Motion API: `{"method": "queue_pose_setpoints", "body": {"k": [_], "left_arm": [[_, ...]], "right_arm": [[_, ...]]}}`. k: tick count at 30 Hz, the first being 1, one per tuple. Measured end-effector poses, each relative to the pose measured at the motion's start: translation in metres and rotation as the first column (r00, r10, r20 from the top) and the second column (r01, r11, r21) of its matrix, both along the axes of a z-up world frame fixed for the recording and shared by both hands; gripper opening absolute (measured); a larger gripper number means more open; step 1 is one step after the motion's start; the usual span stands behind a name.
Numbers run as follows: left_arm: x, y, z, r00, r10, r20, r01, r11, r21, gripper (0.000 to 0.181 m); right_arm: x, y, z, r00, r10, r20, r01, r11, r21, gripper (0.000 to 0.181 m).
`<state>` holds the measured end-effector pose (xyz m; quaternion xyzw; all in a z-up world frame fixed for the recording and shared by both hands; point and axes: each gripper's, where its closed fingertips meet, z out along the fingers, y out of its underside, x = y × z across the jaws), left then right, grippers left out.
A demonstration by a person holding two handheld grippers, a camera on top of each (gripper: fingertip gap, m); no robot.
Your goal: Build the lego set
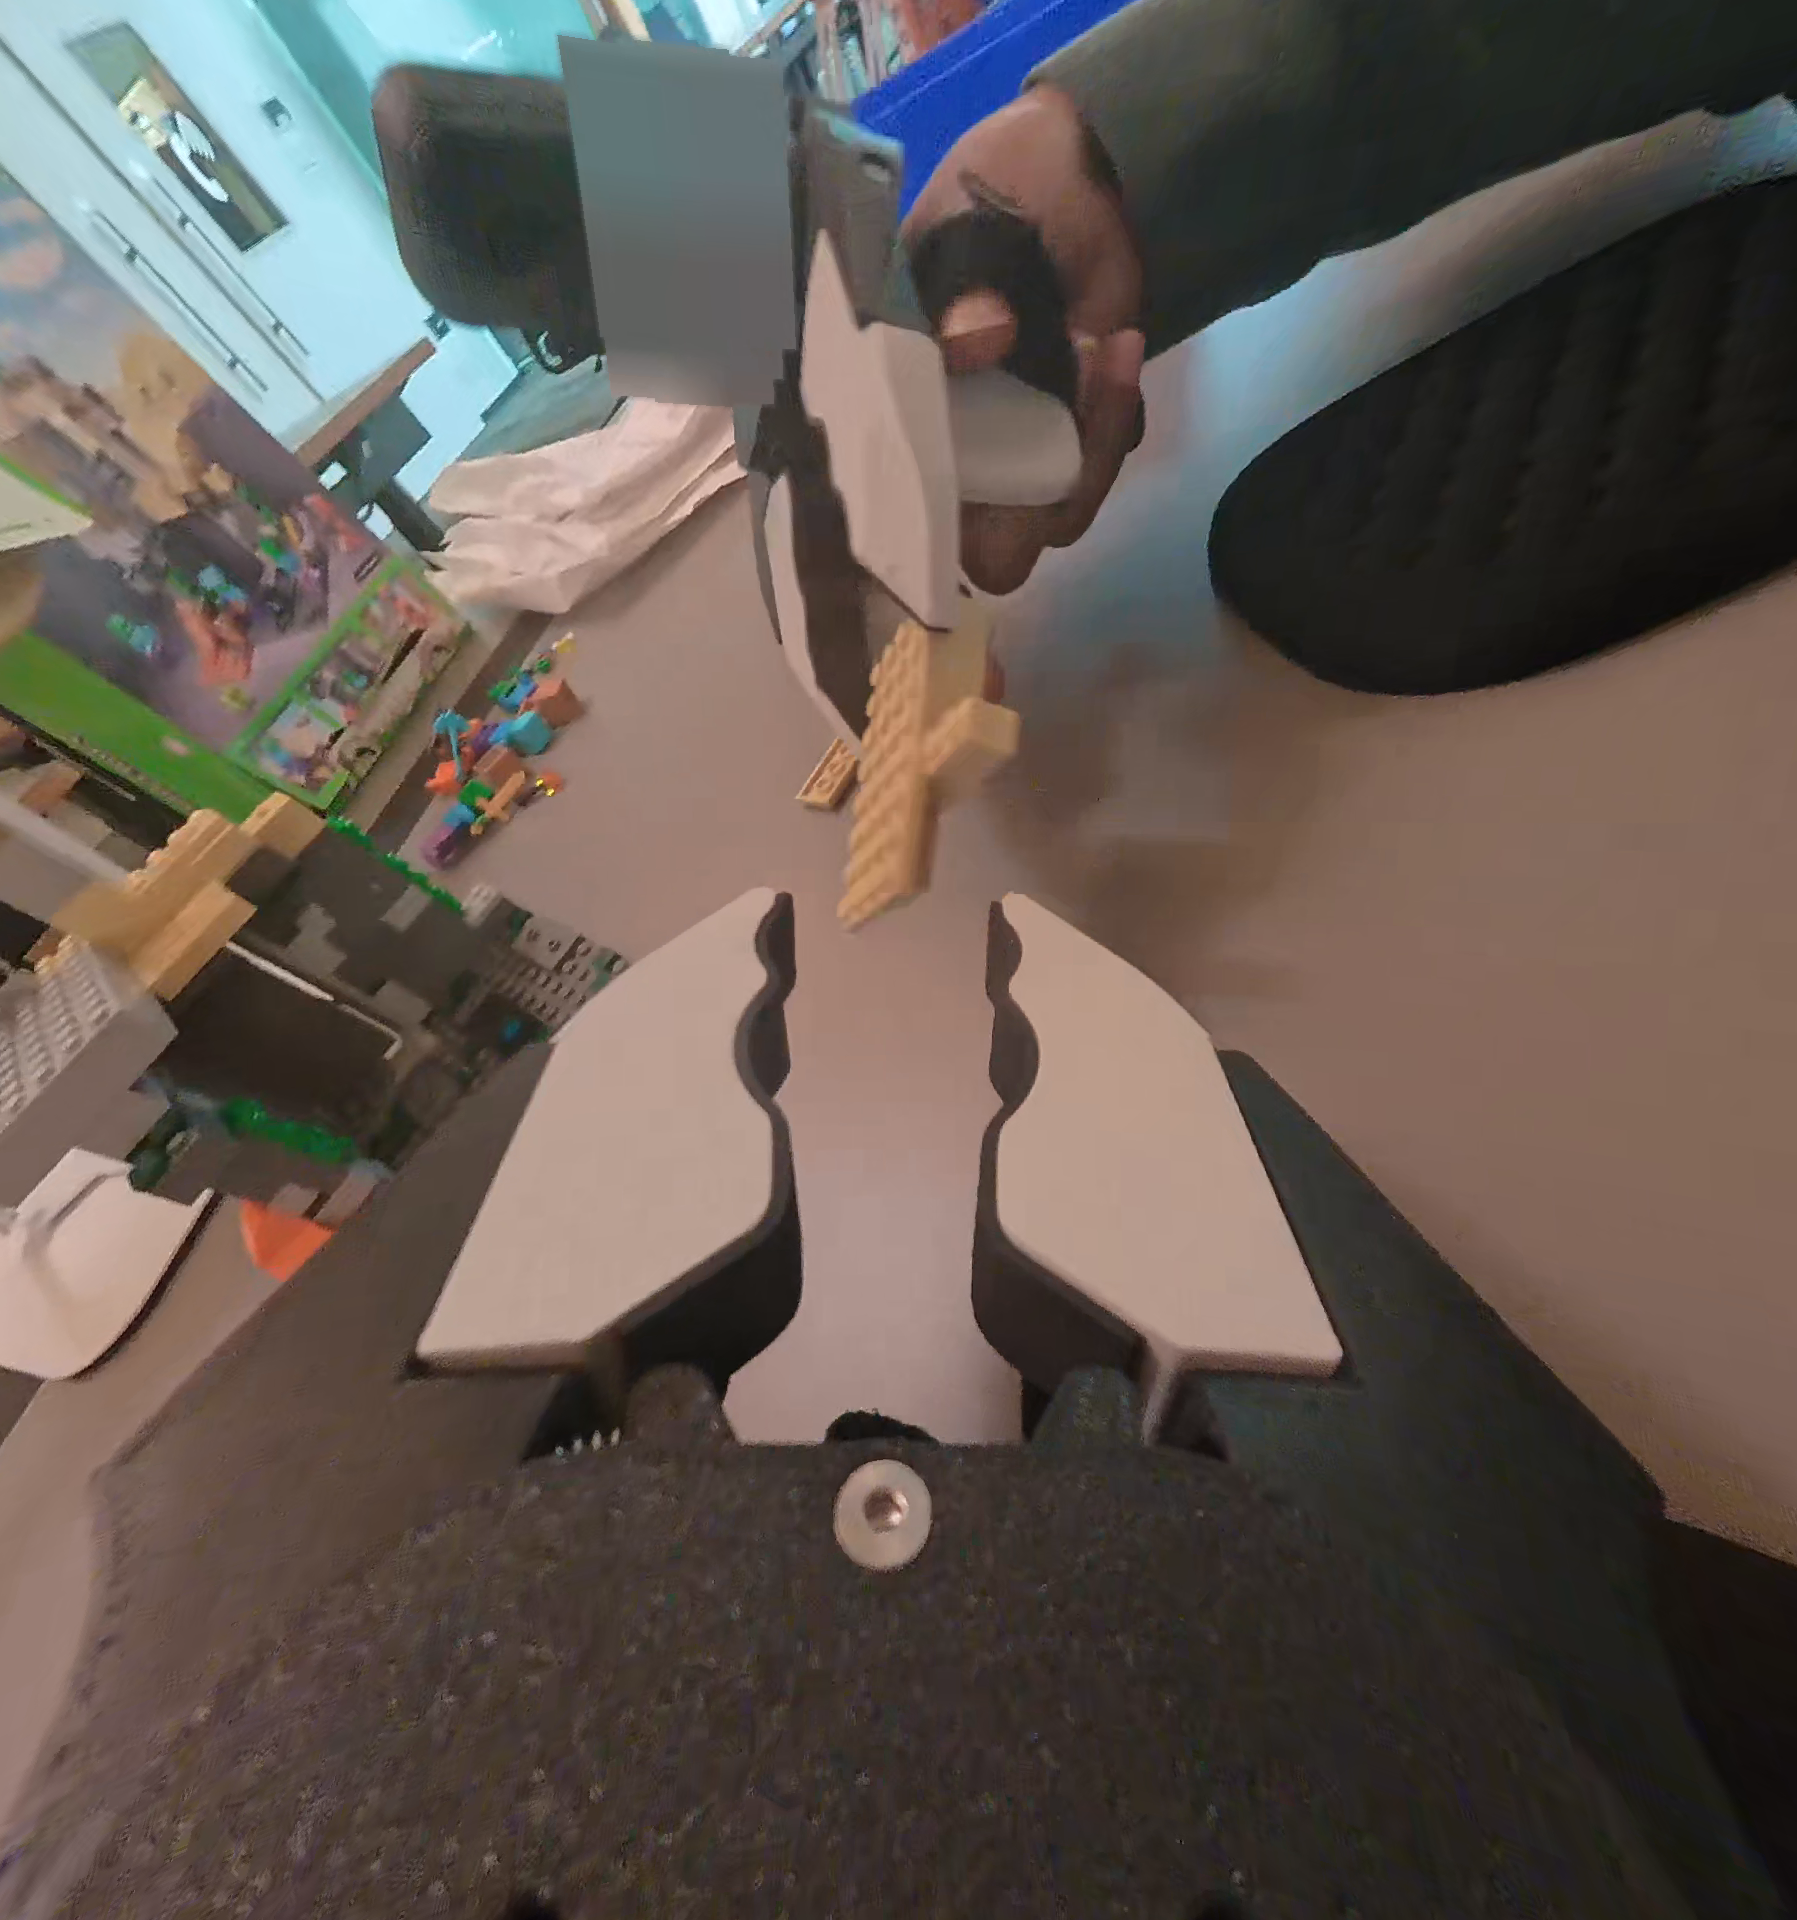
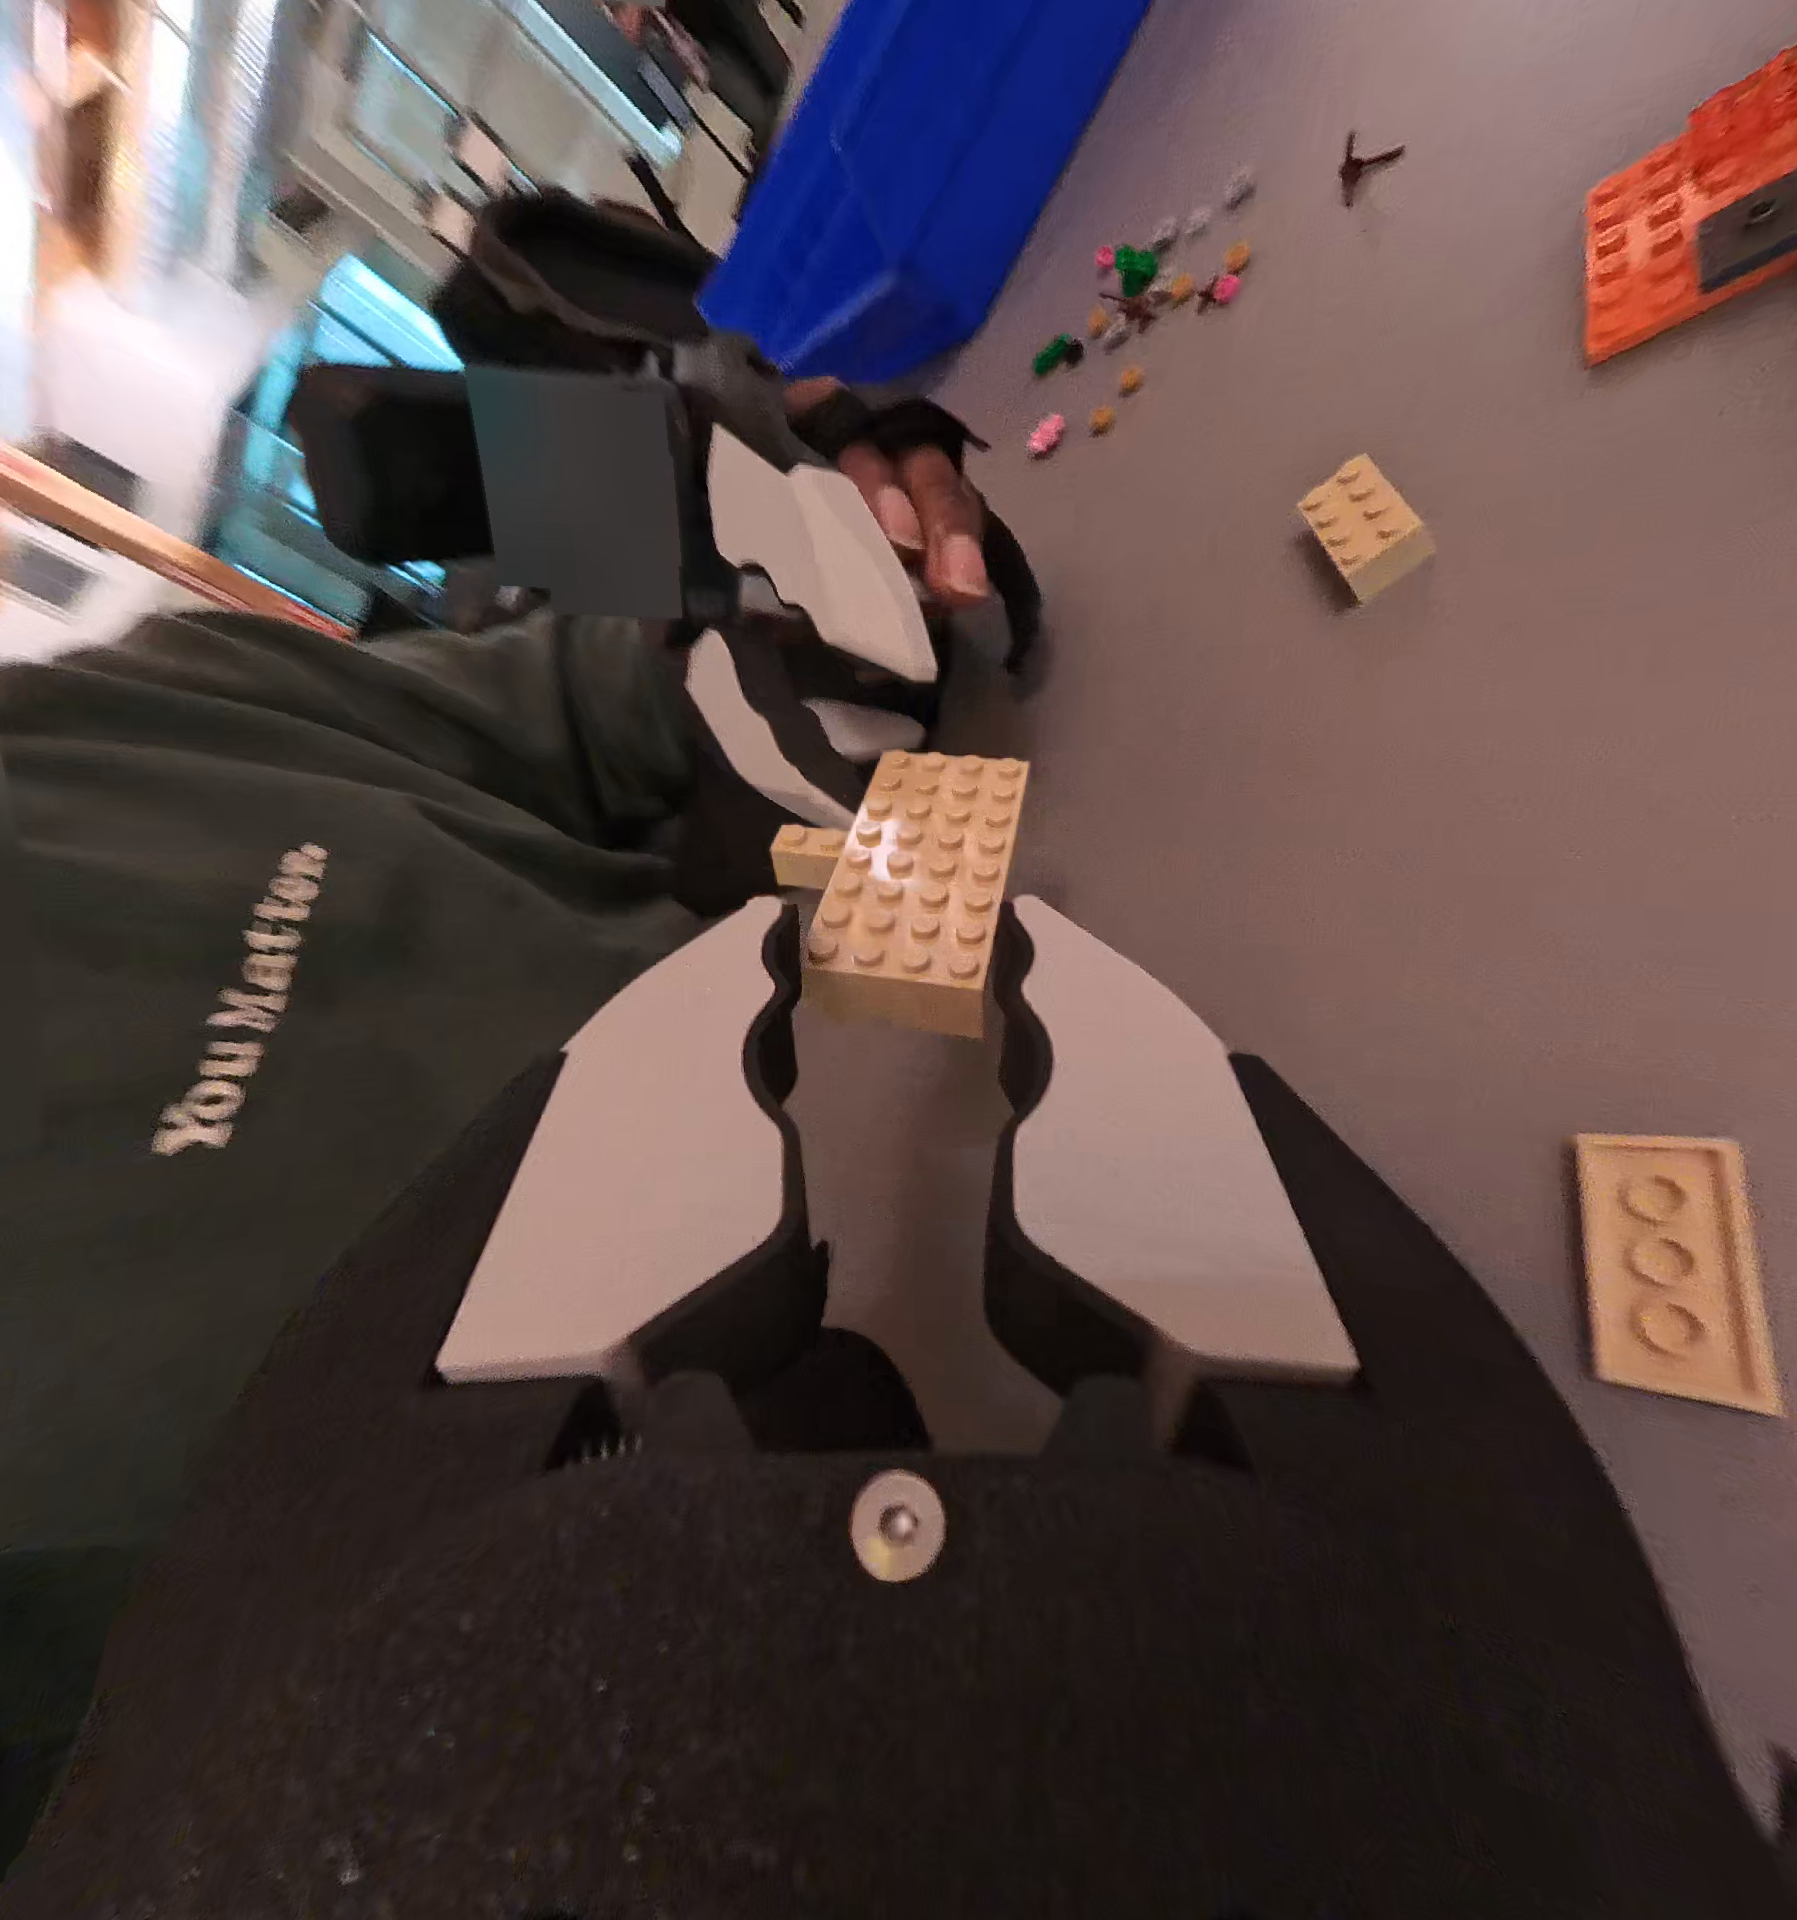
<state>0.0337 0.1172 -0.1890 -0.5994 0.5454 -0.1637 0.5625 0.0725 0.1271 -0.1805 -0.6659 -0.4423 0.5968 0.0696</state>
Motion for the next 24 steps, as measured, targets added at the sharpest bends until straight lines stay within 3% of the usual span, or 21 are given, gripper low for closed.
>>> {"method": "queue_pose_setpoints", "body": {"k": [3,6,10,14,17,19,21,22,24], "left_arm": [[0.002,-0.001,0.002,1.0,0.001,0.004,-0.002,1.0,0.024,0.033],[0.006,-0.006,0.011,0.999,-0.022,0.043,0.019,0.998,0.057,0.021],[0.006,-0.012,0.016,0.995,-0.05,0.082,0.05,0.999,0.01,0.015],[0.004,-0.011,0.019,0.986,-0.031,0.163,0.057,0.987,-0.152,0.014],[0.002,-0.009,0.017,0.979,-0.015,0.205,0.075,0.954,-0.289,0.014],[0.002,-0.009,0.013,0.974,0.002,0.226,0.089,0.915,-0.393,0.014],[0.001,-0.006,0.012,0.972,0.023,0.235,0.085,0.894,-0.44,0.014],[0.0,-0.005,0.012,0.97,0.03,0.241,0.089,0.88,-0.466,0.014],[-0.001,-0.003,0.013,0.963,0.056,0.263,0.094,0.846,-0.525,0.014]], "right_arm": [[-0.003,-0.008,0.011,0.998,0.008,-0.061,-0.015,0.993,-0.115,0.035],[-0.009,-0.018,0.015,0.997,0.025,-0.08,-0.038,0.985,-0.168,0.036],[-0.012,-0.018,0.019,0.993,0.01,-0.117,-0.034,0.978,-0.208,0.035],[-0.01,-0.013,0.024,0.987,-0.002,-0.162,-0.012,0.996,-0.086,0.04],[-0.008,-0.007,0.024,0.981,-0.016,-0.193,0.061,0.972,0.228,0.05],[-0.007,-0.004,0.028,0.974,-0.016,-0.228,0.13,0.859,0.495,0.055],[-0.004,-0.001,0.024,0.981,-0.013,-0.193,0.157,0.638,0.754,0.058],[-0.004,0.0,0.023,0.985,-0.014,-0.172,0.154,0.52,0.84,0.06],[-0.006,-0.005,0.019,0.99,-0.01,-0.143,0.138,0.349,0.927,0.064]]}}
